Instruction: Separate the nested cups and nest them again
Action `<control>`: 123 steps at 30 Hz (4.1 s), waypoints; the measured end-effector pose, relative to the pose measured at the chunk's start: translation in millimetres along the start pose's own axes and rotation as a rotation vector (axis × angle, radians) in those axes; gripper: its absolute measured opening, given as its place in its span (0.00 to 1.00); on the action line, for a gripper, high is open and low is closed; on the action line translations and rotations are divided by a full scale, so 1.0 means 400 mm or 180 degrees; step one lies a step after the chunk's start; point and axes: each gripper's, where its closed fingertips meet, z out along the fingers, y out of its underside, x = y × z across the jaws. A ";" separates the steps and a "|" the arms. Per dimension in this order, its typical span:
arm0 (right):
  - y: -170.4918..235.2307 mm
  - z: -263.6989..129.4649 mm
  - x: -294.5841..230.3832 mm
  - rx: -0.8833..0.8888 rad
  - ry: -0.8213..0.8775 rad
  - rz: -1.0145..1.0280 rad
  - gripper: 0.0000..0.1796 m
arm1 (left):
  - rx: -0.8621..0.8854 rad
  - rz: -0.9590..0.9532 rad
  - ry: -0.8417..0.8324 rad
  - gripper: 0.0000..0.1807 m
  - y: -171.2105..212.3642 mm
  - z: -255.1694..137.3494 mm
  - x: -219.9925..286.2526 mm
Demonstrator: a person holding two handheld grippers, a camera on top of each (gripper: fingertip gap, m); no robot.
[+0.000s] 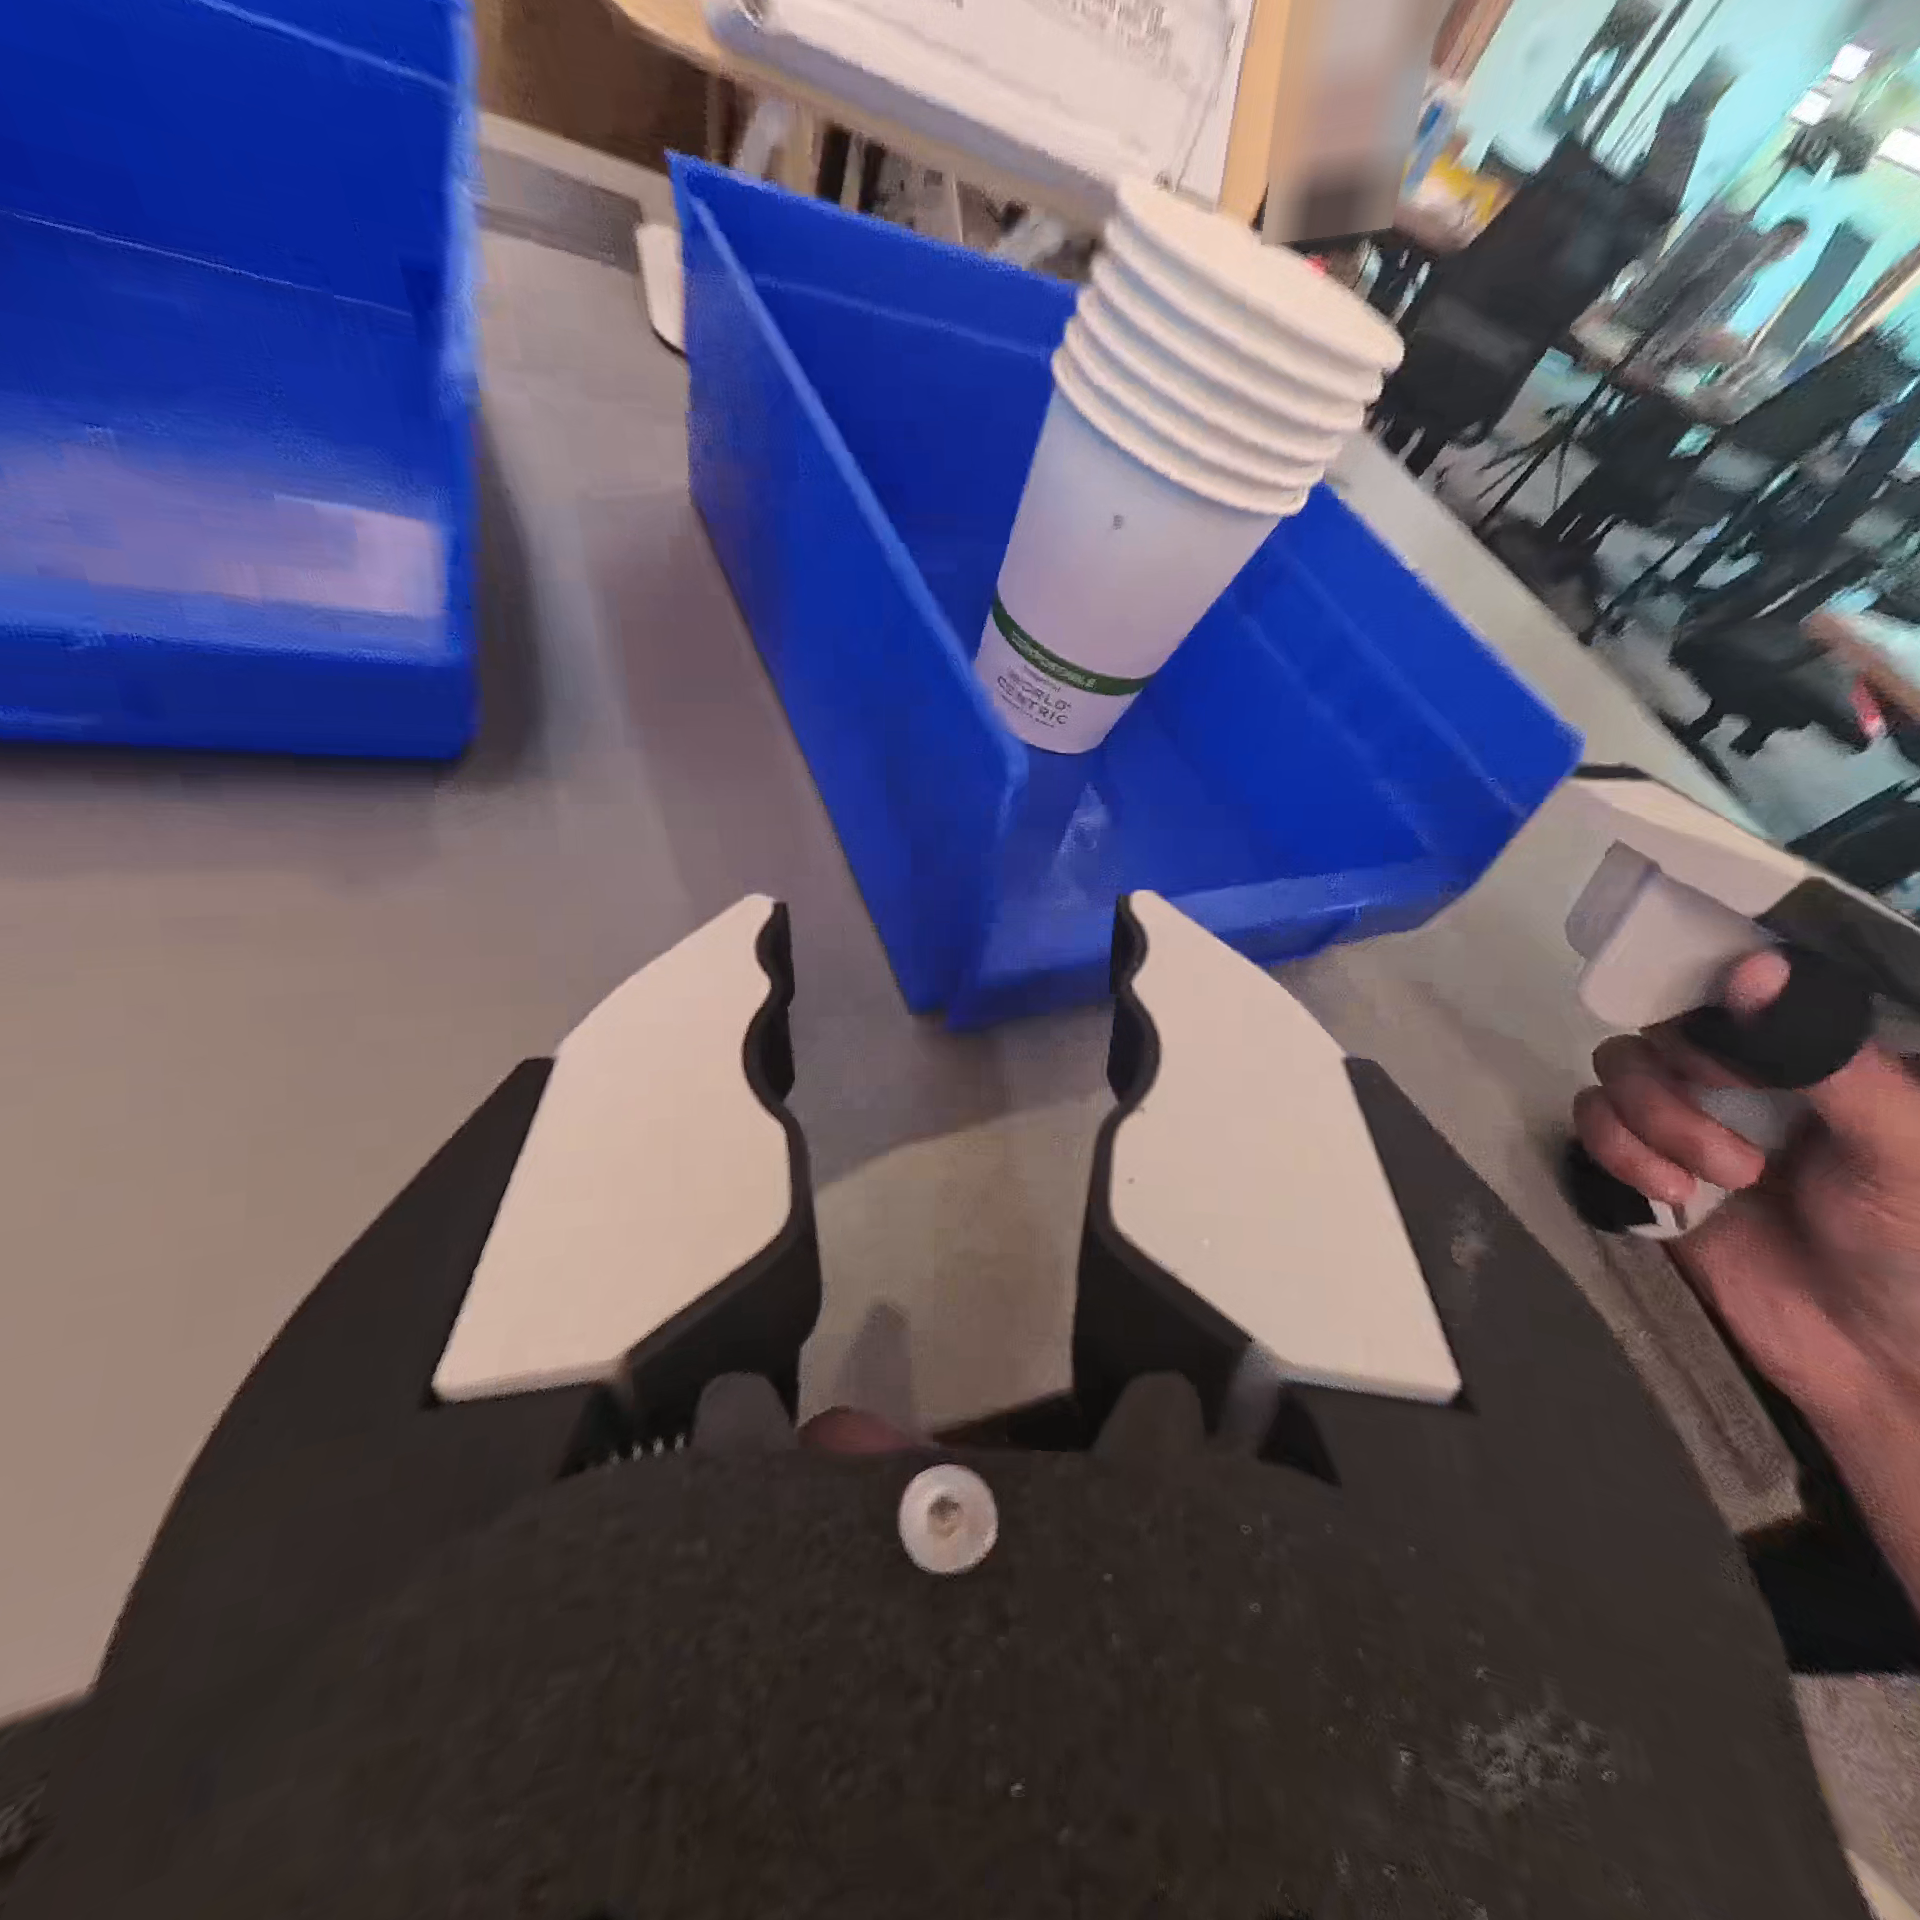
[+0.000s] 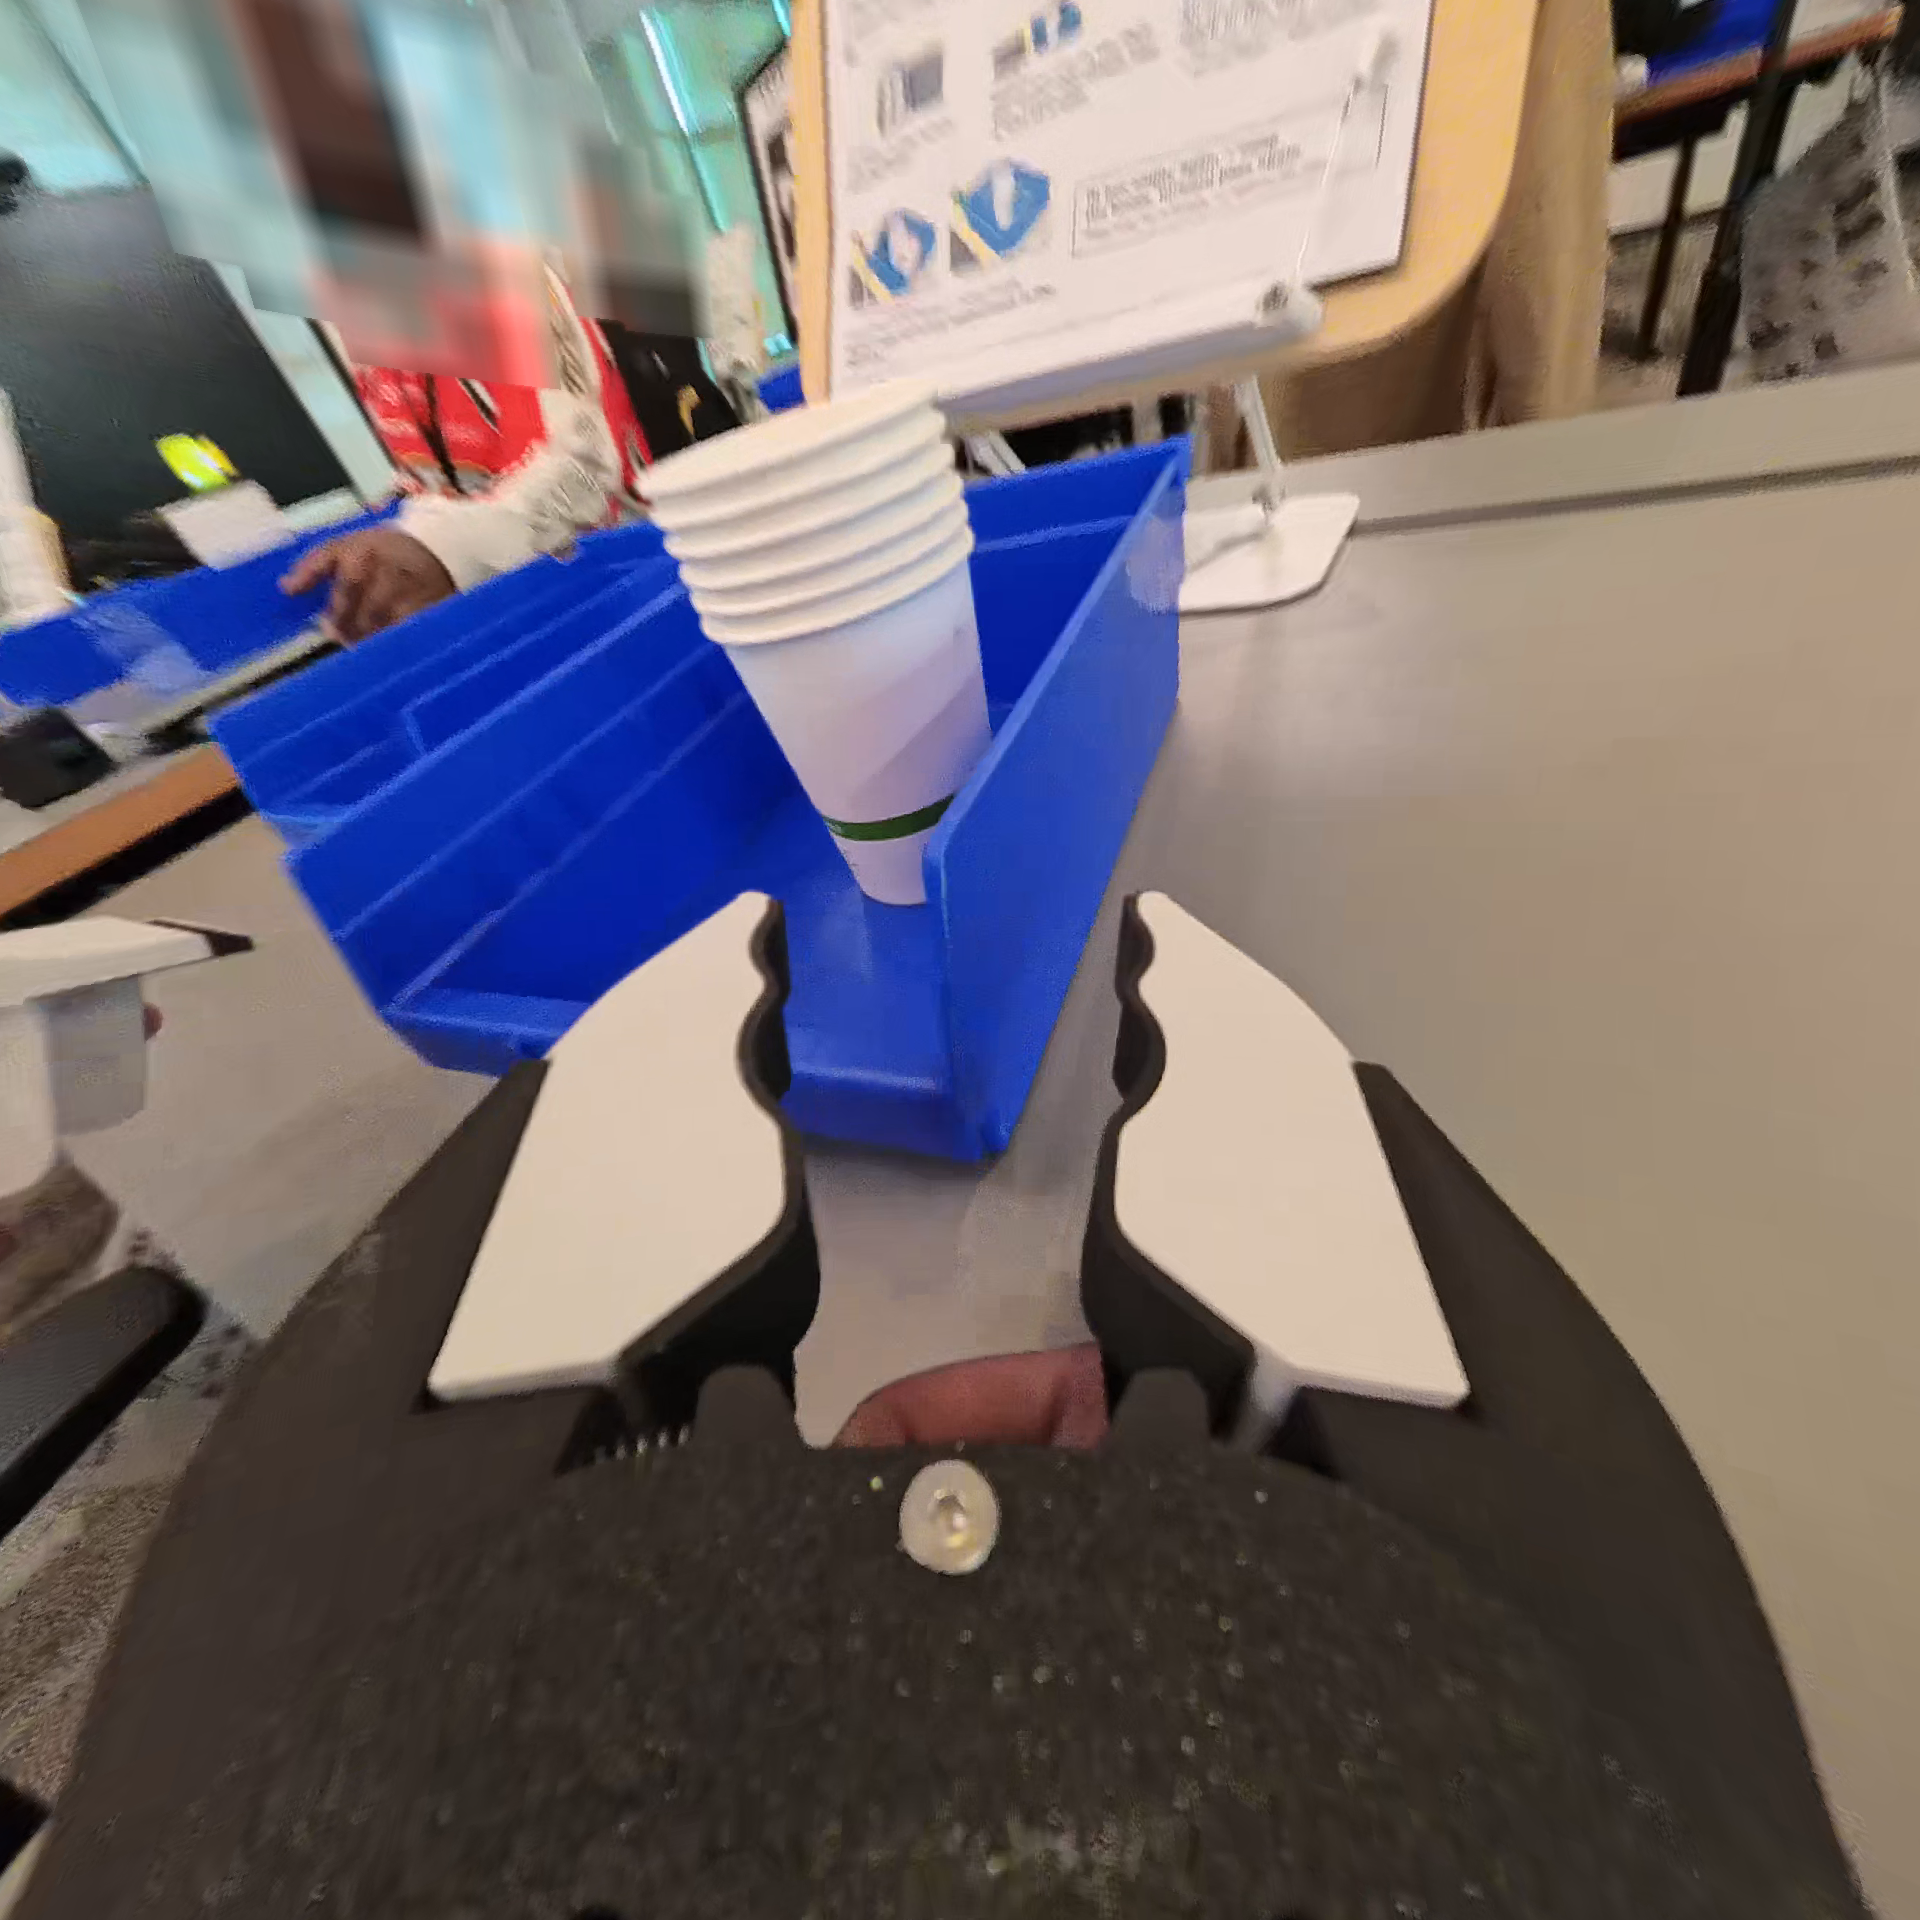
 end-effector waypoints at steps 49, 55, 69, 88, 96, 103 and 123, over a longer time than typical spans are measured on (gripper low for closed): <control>0.187 0.195 -0.629 -0.0547 -0.0662 -0.0800 0.07 | 0.0704 -0.0165 -0.1856 0.03 0.007 -0.404 -0.448; -0.001 0.197 -0.621 0.0251 -0.0376 -0.0935 0.03 | 0.1500 0.0401 -0.2224 0.03 -0.083 -0.456 -0.337; -0.583 -0.152 -0.002 0.1014 0.1113 -0.0985 0.02 | 0.1721 0.0806 -0.0380 0.03 -0.484 -0.007 0.344; -0.163 -0.291 0.839 -0.0626 0.1642 0.0064 0.02 | -0.0234 0.0827 0.0313 0.12 0.079 0.657 0.784; -0.171 -0.327 0.849 -0.0418 0.1908 -0.0004 0.09 | -0.0475 0.1190 0.0338 0.32 0.100 0.630 0.757; -0.346 -0.350 0.615 0.0043 0.2160 -0.0907 0.21 | -0.0327 0.1765 0.0524 0.37 0.056 0.338 0.670; 0.034 0.137 0.020 -0.0631 0.0757 -0.0262 0.08 | -0.0199 0.0653 -0.0593 0.16 -0.041 0.192 -0.016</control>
